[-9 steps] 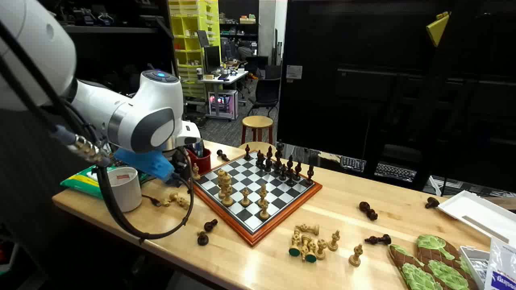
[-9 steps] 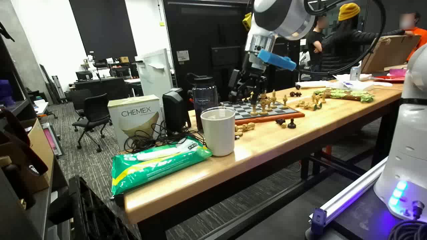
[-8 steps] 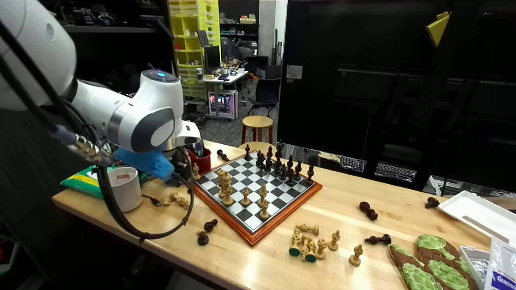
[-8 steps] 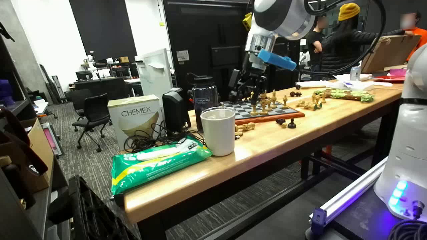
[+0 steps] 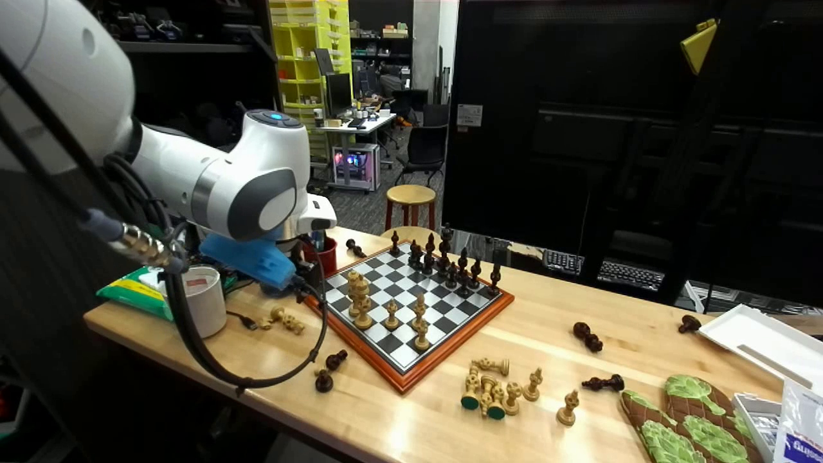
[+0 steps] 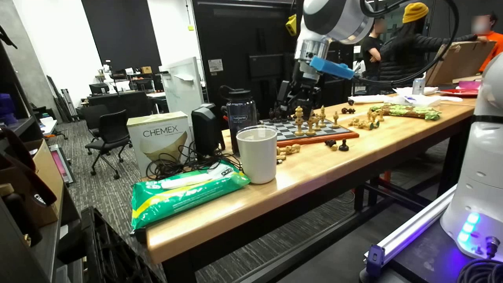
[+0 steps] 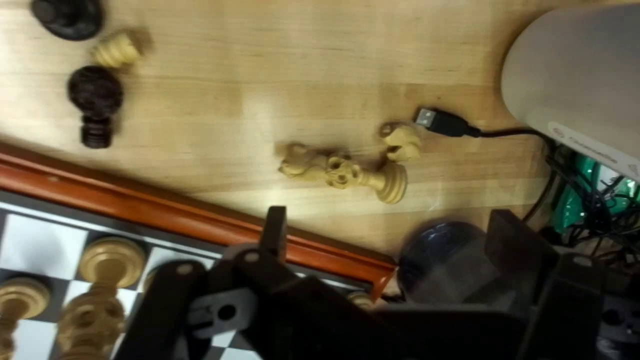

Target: Pick up one chess piece from the table and put it on the chess board

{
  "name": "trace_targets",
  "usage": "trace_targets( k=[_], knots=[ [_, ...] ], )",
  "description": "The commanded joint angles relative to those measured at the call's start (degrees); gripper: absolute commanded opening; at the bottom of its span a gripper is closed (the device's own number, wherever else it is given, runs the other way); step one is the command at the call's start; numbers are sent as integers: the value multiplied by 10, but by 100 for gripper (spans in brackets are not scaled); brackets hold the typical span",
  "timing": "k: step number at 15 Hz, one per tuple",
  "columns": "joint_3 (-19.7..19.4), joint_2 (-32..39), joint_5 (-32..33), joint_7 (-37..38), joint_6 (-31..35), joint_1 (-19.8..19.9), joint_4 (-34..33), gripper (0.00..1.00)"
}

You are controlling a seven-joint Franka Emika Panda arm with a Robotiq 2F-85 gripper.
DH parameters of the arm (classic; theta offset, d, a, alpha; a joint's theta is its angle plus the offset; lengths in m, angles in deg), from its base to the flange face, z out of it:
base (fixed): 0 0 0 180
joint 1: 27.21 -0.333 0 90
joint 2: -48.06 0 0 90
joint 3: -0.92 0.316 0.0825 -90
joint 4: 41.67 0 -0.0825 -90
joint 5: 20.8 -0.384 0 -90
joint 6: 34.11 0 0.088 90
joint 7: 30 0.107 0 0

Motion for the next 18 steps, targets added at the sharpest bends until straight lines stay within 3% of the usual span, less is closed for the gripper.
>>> trace_targets(
  k=[1,5,10,11,18],
  knots=[
    [-34,-49,55,-21,-76,50,-2,100],
    [-69,-63,148,-40,-125,125,-30,100],
    [-97,-48,253,-56,-129,193,-89,100],
    [-95,-53,228,-47,-116,177,-65,100],
    [-101,-48,243,-53,-120,190,-83,100]
  ],
)
